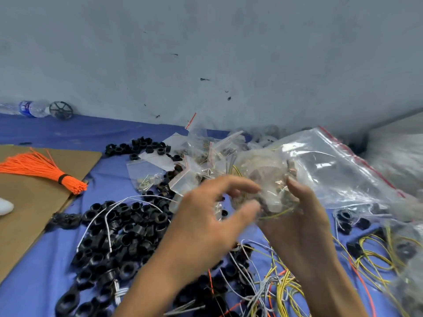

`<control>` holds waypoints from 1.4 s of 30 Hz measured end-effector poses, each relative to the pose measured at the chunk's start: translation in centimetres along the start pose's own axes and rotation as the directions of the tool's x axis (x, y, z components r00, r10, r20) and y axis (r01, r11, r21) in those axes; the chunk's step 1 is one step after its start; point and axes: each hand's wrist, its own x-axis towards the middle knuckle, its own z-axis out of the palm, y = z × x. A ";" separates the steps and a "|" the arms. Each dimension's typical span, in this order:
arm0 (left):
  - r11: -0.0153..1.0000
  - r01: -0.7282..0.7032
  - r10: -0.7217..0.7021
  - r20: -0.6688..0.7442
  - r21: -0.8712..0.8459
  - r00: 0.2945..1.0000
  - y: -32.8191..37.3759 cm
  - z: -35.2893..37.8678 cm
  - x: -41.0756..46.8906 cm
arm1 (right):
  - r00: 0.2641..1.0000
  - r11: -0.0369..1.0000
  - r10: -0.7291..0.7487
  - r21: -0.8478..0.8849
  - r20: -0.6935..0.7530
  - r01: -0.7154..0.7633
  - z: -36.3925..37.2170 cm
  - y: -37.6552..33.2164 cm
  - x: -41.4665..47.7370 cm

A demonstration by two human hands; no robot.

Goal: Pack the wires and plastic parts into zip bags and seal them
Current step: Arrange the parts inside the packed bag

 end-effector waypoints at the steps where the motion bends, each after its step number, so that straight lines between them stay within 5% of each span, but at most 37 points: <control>1: 0.998 0.049 -0.051 -0.096 -0.032 0.994 -0.5 -0.3 0.2 | 1.000 1.000 -0.008 0.024 -0.006 0.008 -0.1 -0.2 0.1; 4: 0.970 0.231 -0.243 -0.204 -0.083 0.948 -2.2 -1.0 1.0 | 1.000 0.997 -0.010 0.079 0.009 0.009 -0.5 -0.2 0.0; 8: 0.791 0.422 -0.420 0.109 -0.444 0.901 -3.5 -1.6 1.5 | 0.996 0.998 0.050 0.038 -0.074 -0.047 -0.6 -0.2 -0.1; 11: 0.717 0.389 -0.383 0.139 -0.578 0.913 -3.8 -1.9 1.6 | 0.991 0.994 0.080 -0.065 -0.107 -0.087 -0.4 -0.4 0.0; 13: 0.731 0.419 -0.391 0.173 -0.539 0.904 -3.9 -2.5 1.6 | 0.991 0.983 0.054 -0.168 -0.120 -0.074 -0.1 -0.5 -0.1; 17: 0.871 0.476 -0.404 0.380 -0.118 0.832 -4.5 -4.3 1.1 | 0.963 0.979 -0.040 -0.203 -0.266 -0.015 0.0 -1.3 -0.2; 19: 0.896 0.439 -0.376 0.416 -0.065 0.828 -4.2 -4.6 0.9 | 0.960 0.967 -0.047 -0.255 -0.274 -0.026 0.3 -1.4 -0.3; 23: 0.846 0.242 -0.209 0.123 -0.474 0.970 -2.8 -3.9 1.0 | 0.990 0.918 -0.002 -0.392 -0.139 -0.053 1.0 -0.4 -0.8; 26: 0.847 0.094 -0.183 -0.121 -0.523 0.976 -1.7 -3.4 0.7 | 0.996 0.903 -0.030 -0.430 -0.083 -0.009 1.2 0.2 -1.0; 32: 0.925 0.054 -0.108 -0.124 -0.375 0.986 -0.4 -3.4 0.3 | 0.957 0.866 -0.287 -0.439 -0.048 0.238 1.6 -1.3 -1.2; 42: 0.947 0.077 -0.140 -0.184 -0.313 0.973 0.3 -4.1 0.0 | 0.950 0.683 -0.308 -0.685 0.047 0.255 2.2 -2.6 -2.2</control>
